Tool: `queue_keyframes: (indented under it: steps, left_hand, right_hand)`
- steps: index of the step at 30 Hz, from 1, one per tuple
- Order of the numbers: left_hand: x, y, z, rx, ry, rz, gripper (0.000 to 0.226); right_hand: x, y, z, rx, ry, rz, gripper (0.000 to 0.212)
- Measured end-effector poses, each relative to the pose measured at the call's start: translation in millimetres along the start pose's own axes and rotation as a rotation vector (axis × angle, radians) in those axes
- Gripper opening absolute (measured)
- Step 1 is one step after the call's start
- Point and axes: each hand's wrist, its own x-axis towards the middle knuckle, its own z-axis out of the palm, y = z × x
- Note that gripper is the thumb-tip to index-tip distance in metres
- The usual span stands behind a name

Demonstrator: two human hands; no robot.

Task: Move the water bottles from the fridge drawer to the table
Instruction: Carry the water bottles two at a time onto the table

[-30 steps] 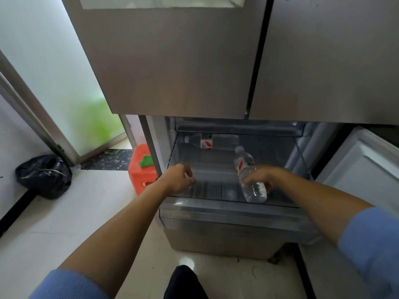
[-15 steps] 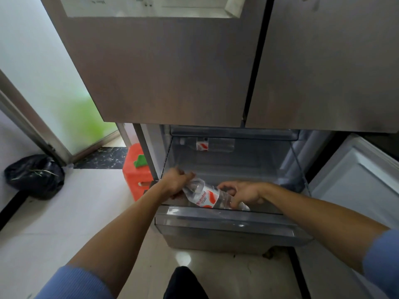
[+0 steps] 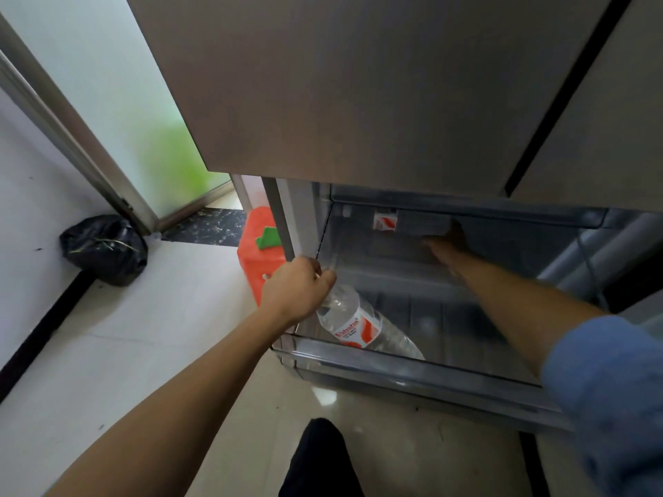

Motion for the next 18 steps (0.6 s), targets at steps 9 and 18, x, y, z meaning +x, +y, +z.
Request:
queue_keyframes:
  steps: [9,18]
  left_hand:
    - [-1,-3,2,-0.004,0.025,0.024,0.033]
    - [-2,1,0,-0.005,0.029,0.012,0.034]
  right_hand:
    - [-50,4,4,-0.412,0.072,-0.097,0.050]
    - [-45,-41,39,-0.777,-0.028,-0.134,0.073]
